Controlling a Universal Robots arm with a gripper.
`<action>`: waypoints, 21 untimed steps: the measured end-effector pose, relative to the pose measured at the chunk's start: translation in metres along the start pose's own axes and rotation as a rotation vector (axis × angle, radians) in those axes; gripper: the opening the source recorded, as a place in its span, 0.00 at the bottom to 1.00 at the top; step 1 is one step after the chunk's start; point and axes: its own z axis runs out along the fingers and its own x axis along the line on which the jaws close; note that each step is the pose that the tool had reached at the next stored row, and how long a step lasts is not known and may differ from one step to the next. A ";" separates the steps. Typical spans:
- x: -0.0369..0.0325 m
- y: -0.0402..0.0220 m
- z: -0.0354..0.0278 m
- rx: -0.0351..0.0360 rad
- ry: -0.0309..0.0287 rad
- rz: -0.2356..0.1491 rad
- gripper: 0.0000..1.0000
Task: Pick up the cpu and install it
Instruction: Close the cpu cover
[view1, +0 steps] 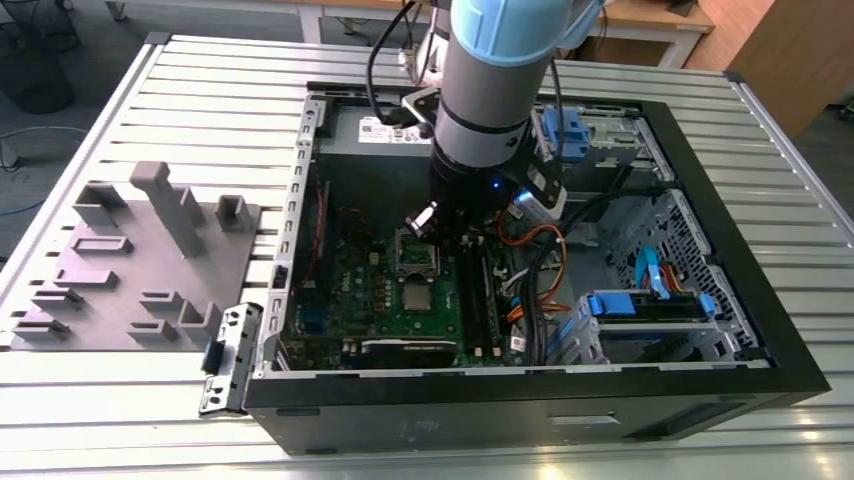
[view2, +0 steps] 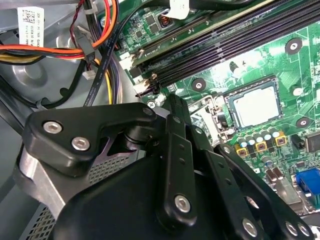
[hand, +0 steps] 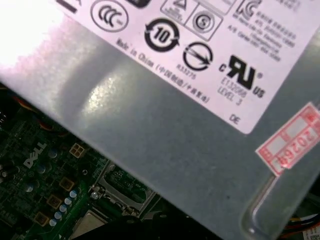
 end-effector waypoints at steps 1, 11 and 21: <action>0.0000 0.0000 0.0001 0.0000 0.0001 0.000 0.11; 0.0024 0.0014 0.0048 0.0002 0.0003 0.000 0.11; 0.0043 0.0022 0.0044 0.0007 -0.0022 0.000 0.11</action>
